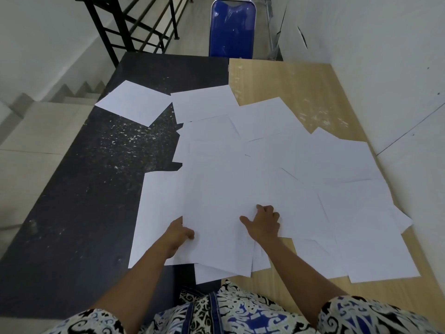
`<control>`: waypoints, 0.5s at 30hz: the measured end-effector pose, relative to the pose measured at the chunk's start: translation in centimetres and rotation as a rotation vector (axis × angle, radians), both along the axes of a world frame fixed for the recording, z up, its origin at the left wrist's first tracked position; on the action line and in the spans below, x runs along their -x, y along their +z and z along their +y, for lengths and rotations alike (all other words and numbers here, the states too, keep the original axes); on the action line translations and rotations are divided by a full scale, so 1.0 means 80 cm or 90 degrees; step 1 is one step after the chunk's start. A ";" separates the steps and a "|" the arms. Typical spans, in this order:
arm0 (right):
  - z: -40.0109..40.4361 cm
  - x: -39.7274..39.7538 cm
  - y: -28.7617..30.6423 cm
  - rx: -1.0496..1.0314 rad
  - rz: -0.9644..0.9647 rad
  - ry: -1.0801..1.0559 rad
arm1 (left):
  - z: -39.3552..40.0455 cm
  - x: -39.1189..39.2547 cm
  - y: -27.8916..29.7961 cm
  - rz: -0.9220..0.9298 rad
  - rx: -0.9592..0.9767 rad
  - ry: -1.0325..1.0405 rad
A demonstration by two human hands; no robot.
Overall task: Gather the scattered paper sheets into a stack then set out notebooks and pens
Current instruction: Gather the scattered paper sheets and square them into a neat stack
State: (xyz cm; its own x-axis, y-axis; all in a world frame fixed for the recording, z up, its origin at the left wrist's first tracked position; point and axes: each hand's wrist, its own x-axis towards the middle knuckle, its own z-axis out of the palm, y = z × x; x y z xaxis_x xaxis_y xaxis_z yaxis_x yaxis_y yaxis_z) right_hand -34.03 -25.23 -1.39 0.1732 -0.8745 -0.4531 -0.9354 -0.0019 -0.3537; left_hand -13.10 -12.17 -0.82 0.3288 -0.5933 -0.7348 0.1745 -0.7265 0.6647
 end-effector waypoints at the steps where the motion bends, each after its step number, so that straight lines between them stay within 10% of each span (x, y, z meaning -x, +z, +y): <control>1: -0.002 -0.002 0.000 -0.006 0.003 0.020 | -0.001 0.001 -0.001 0.006 0.012 0.014; 6: -0.009 -0.003 -0.003 -0.008 -0.113 -0.054 | -0.007 0.004 0.007 -0.043 0.081 0.038; 11: -0.022 -0.002 0.013 -0.159 -0.461 -0.327 | -0.015 -0.009 0.032 0.005 0.143 0.084; 15: -0.033 -0.004 0.056 -0.292 -0.689 -0.297 | -0.024 -0.023 0.052 0.041 0.198 0.101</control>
State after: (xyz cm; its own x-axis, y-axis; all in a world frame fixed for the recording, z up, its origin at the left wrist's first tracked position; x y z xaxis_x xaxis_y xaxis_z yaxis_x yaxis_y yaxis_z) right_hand -33.70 -27.87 3.10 0.3627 -0.7525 -0.5497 -0.0465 0.5745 -0.8172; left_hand -11.28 -14.11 3.36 0.3936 -0.7374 -0.5489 0.3171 -0.4515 0.8340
